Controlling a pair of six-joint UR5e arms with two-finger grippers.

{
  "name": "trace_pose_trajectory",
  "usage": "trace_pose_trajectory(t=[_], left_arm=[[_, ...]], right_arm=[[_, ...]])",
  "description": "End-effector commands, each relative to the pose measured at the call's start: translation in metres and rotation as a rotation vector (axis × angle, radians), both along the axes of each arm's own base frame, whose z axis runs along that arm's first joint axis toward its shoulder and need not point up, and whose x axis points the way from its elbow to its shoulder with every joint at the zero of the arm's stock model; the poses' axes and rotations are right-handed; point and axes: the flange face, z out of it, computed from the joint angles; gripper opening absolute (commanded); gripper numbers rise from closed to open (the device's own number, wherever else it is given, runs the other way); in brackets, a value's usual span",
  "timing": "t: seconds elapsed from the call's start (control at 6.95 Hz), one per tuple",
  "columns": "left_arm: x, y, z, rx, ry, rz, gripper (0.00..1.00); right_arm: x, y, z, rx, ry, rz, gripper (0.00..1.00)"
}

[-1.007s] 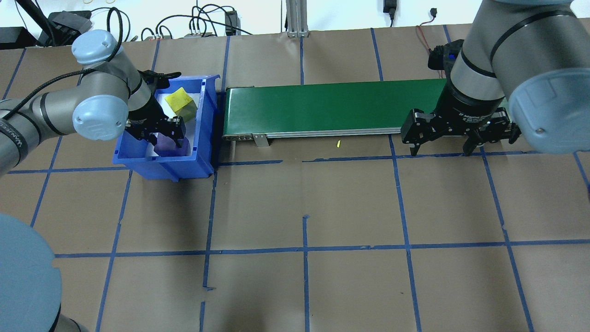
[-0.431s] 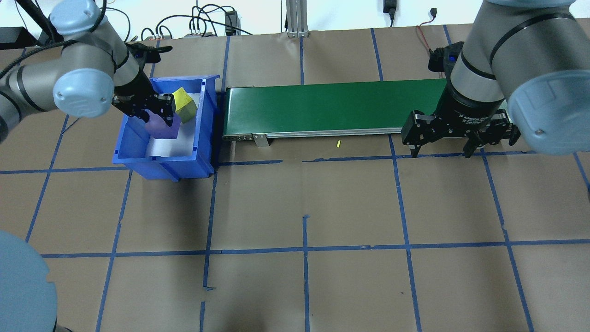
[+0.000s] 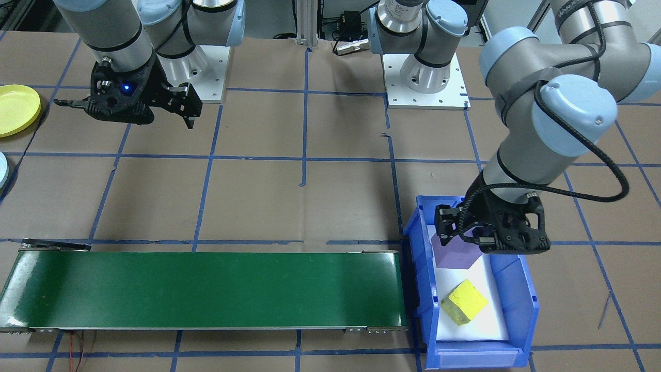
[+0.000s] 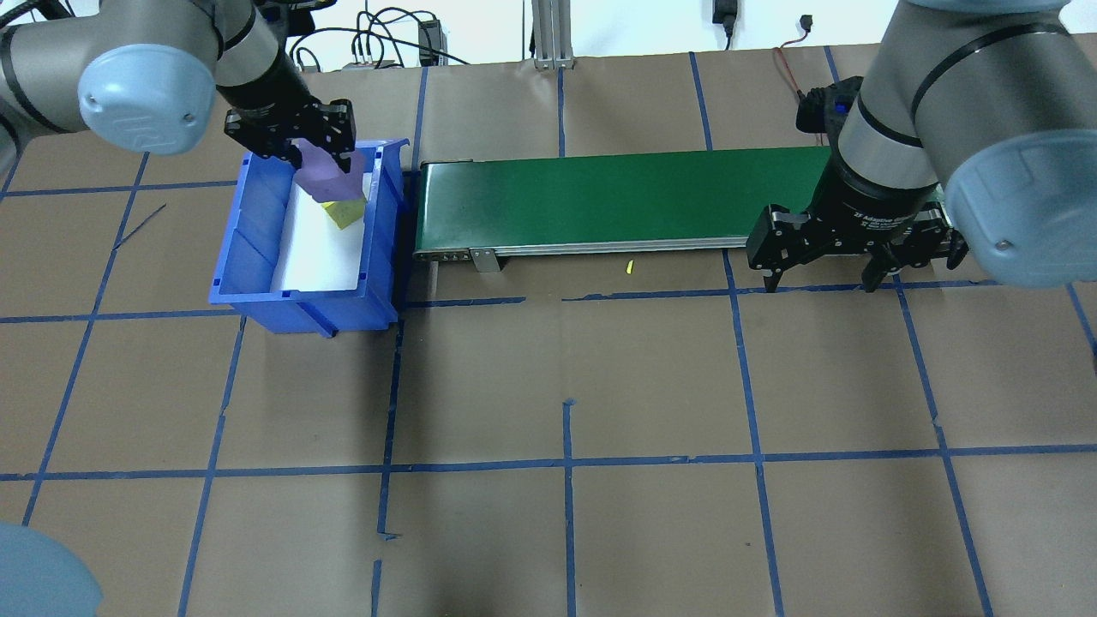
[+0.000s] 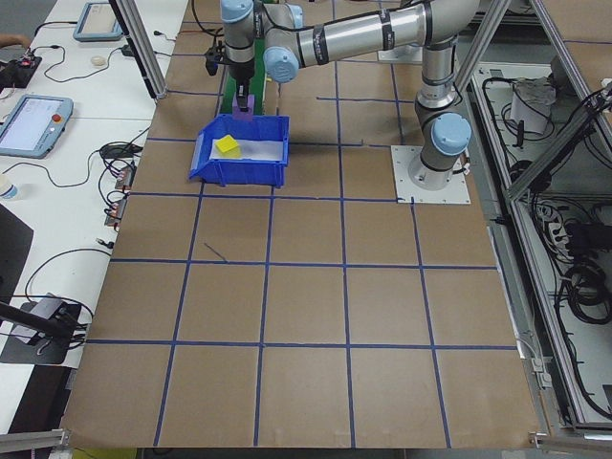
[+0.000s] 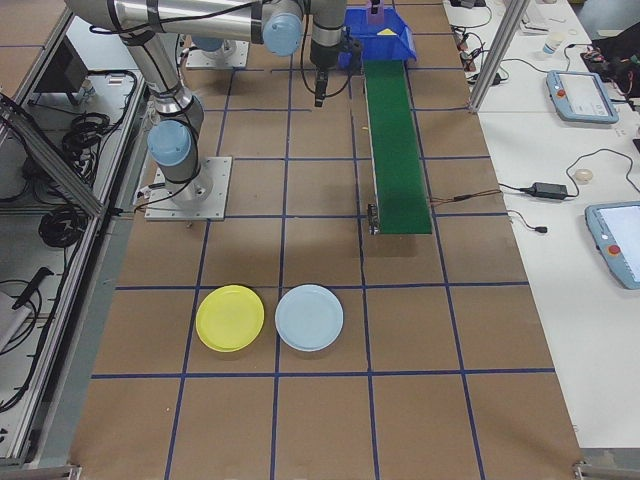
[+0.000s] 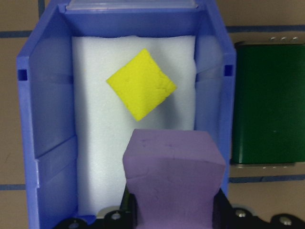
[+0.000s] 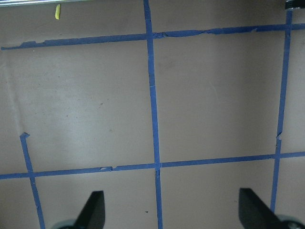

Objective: Move block left to right into plate

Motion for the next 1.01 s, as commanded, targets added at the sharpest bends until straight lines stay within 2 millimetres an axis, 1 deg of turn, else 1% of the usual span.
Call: trace_pose_trajectory(t=[0.0, 0.14, 0.29, 0.43, 0.58, 0.72, 0.86], left_arm=[[-0.076, -0.008, -0.026, -0.041, 0.021, 0.015, 0.36], [-0.112, -0.014, -0.055, -0.052, 0.025, 0.003, 0.37], [-0.12, -0.019, -0.073, -0.048, 0.023, -0.015, 0.38], [-0.12, -0.019, -0.086, -0.037, 0.021, -0.017, 0.43], [-0.122, -0.021, -0.093, -0.047, 0.022, -0.032, 0.57], [-0.122, -0.021, -0.103, -0.03, 0.02, -0.032, 0.78], [-0.121, -0.019, -0.107, -0.023, 0.026, -0.036, 0.86]], right_arm=[[0.0, 0.0, 0.0, 0.0, 0.001, 0.011, 1.0], [-0.001, 0.0, 0.0, 0.0, 0.003, 0.019, 1.0], [-0.001, 0.0, 0.0, 0.0, 0.012, 0.022, 0.99], [-0.002, 0.0, 0.0, 0.002, 0.014, 0.019, 1.0], [-0.002, 0.0, -0.001, 0.002, 0.014, 0.016, 1.0], [-0.002, 0.0, 0.0, 0.0, 0.014, 0.019, 1.0], [0.0, -0.002, -0.002, 0.002, 0.01, 0.02, 1.0]])
